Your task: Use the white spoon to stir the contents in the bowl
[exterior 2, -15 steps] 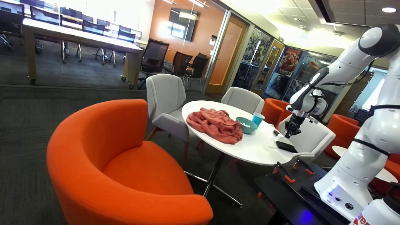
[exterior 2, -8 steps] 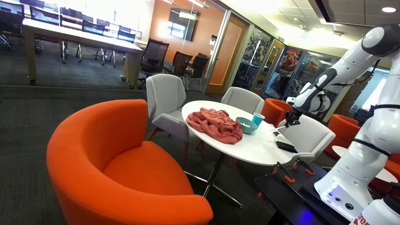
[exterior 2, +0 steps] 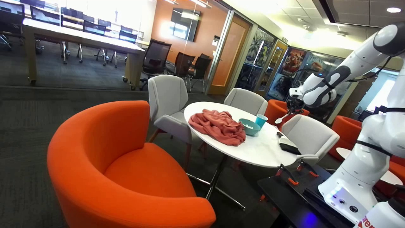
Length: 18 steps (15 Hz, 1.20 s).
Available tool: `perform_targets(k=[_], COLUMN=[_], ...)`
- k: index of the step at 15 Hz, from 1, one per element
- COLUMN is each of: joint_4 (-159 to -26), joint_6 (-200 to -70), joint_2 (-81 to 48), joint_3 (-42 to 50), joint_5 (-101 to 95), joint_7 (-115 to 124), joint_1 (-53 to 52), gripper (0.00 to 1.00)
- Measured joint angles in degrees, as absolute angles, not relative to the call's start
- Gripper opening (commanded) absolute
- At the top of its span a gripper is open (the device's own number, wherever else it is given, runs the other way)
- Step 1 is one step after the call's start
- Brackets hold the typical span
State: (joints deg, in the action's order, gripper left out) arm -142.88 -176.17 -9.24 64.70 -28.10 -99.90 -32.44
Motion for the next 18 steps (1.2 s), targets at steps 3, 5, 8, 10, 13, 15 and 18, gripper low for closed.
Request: perform_targets(k=[3,5,8,10,13,15,18], joint_4=[-142.9,-142.8,-140.7,-137.8,-132.8,-129.6,-125.3], joint_6=[-176.2,-176.2,-176.3,-176.3,-176.3,-176.3,-176.3], joint_2=[-9.2,-9.5,-11.4,-13.8,-19.9,-25.4,-33.8], joint_3=[64.8,64.8,63.5,61.4,58.1,57.2,56.9], joint_5=[-28.3,-28.3,-28.2,-27.8,-27.3,-27.2,-30.2], joint_7=[-100.0,-99.9,-99.8,-99.6,-98.0,-96.2,-90.3], joint_1=[-32.8,-32.8,-33.0,-33.6,-34.6,-35.8,-37.0], gripper=[0.03,0.03,0.03,0.03,0.03,0.03,0.03])
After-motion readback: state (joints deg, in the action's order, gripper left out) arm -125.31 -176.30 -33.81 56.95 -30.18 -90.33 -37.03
